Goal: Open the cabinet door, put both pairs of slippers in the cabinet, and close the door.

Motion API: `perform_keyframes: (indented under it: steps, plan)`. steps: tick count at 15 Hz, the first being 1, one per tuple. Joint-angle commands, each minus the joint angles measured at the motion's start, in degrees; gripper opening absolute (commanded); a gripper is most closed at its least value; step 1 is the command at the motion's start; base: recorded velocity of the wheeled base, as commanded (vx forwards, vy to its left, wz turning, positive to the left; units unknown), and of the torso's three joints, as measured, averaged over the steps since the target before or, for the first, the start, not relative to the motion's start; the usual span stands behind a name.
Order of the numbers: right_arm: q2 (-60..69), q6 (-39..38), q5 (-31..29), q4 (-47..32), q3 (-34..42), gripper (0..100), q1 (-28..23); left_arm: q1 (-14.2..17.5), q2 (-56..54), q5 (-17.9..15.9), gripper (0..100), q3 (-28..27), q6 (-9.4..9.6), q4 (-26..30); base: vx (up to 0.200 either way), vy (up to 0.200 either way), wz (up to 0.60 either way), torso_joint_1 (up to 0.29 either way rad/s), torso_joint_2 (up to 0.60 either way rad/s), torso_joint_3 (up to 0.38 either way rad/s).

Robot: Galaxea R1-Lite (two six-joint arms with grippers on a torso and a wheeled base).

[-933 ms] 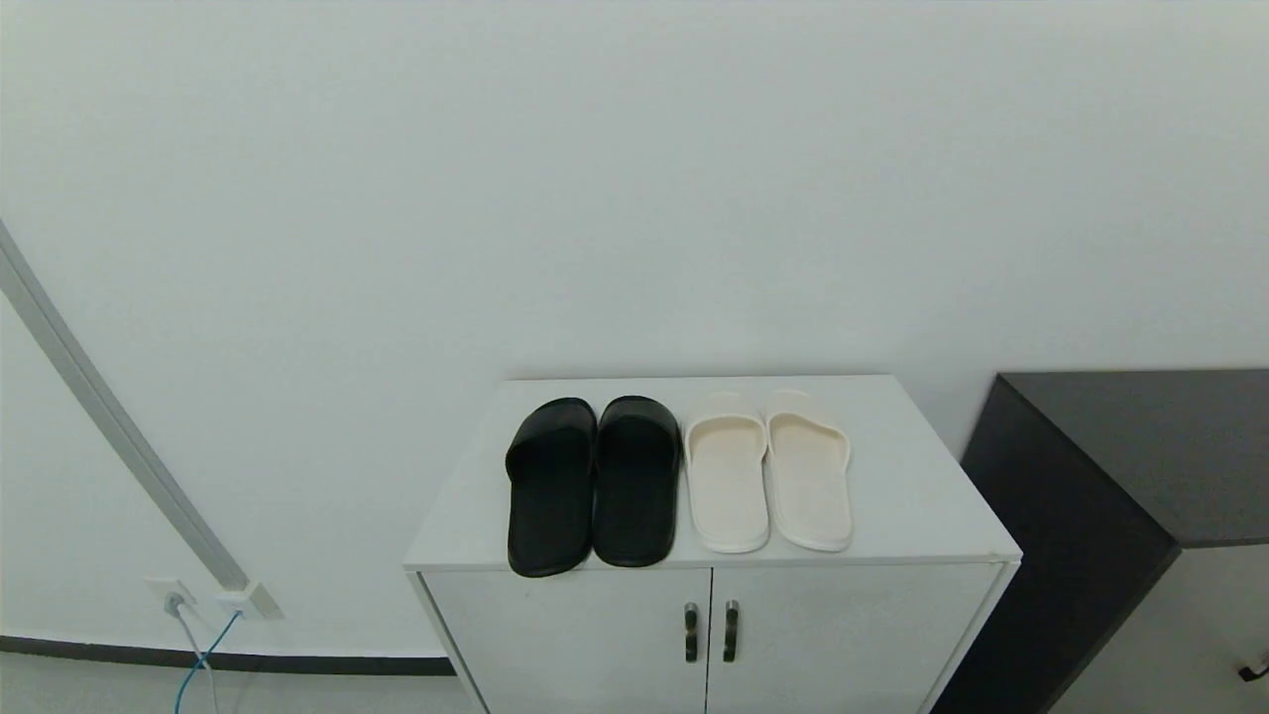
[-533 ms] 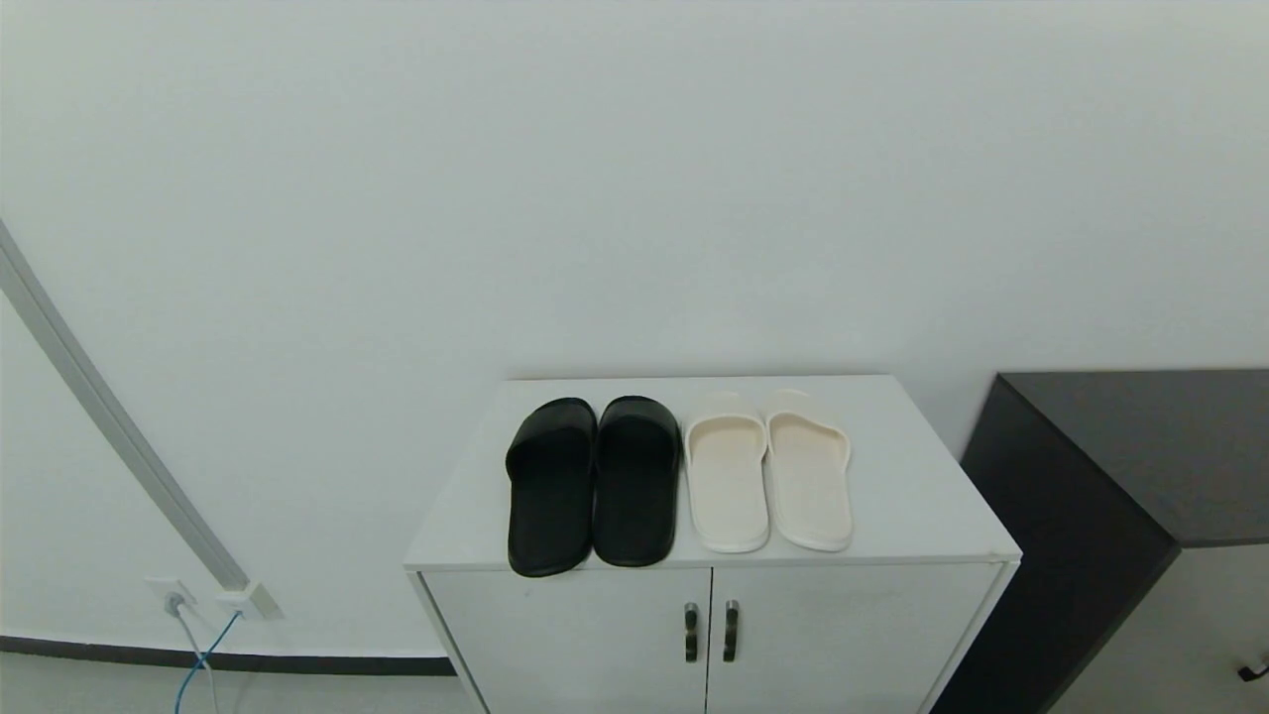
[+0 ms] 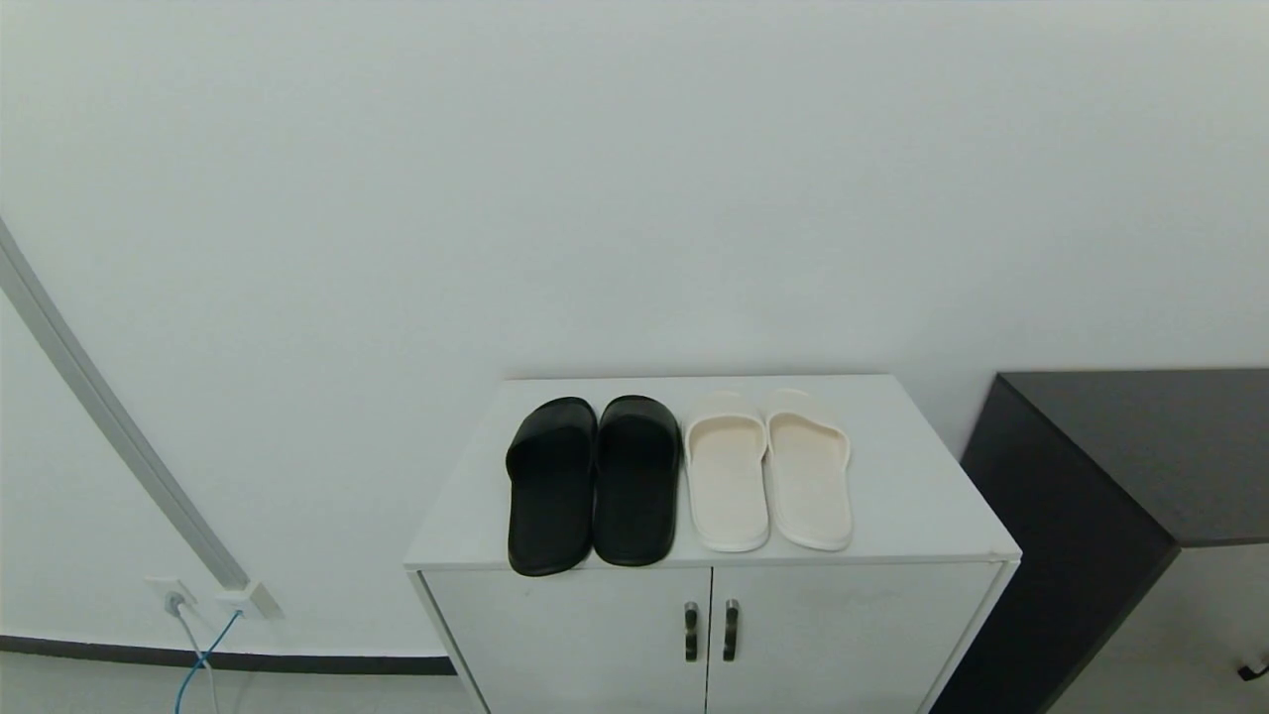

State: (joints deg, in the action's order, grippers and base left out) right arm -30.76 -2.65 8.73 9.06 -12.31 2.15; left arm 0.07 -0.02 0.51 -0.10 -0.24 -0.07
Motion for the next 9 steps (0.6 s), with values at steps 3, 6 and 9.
perform_keyframes:
  steps: [3, 6, 9]
  plan:
    - [-20.0, -3.3, -1.6, 8.1, -5.5, 100, 9.2, 0.0, 0.0, 0.0, 0, 0.0, -0.02, 0.0, 0.0, 0.0, 0.0, 0.0, 0.0, 0.0]
    - [-25.2, -5.9, -6.0, 8.7, -8.5, 100, 16.1, 0.0, 0.0, 0.0, 0, 0.0, -0.02, 0.0, 0.0, 0.0, 0.0, 0.0, 0.0, 0.0]
    - [-32.1, -9.1, -14.7, 10.3, -12.6, 100, 27.7, 0.0, 0.0, -0.1, 0, 0.0, 0.07, 0.0, 0.0, 0.0, 0.0, 0.0, 0.0, 0.0]
